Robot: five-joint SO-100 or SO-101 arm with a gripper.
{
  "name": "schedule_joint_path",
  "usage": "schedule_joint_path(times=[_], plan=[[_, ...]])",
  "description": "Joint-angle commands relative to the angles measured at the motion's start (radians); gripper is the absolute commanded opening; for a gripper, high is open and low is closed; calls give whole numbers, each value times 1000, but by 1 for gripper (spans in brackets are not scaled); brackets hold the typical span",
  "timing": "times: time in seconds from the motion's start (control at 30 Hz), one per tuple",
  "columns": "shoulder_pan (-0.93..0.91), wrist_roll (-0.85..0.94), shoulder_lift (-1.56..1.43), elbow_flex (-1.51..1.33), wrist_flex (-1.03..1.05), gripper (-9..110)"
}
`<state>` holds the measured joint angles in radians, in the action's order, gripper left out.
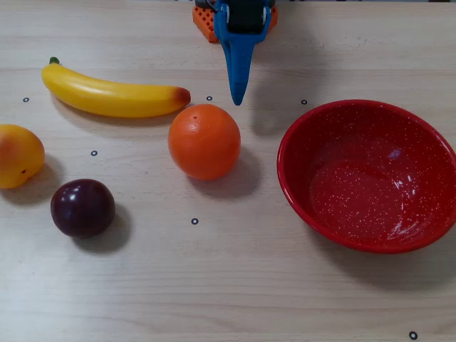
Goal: Put banana in the red bowl.
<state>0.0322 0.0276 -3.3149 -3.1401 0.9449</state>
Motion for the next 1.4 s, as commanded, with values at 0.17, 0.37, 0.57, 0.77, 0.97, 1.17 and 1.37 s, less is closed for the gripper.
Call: schedule_joint_path(times=[0.17, 0.37, 0.57, 0.77, 0.97, 1.17, 1.37], plan=[[6, 8, -17, -26, -26, 0], [8, 11, -17, -26, -26, 0], [9, 12, -17, -26, -26, 0], [9, 38, -8, -18, -25, 0], [9, 48, 29, 32, -26, 0], [8, 64, 106, 117, -26, 0], [5, 78, 147, 192, -21, 0]])
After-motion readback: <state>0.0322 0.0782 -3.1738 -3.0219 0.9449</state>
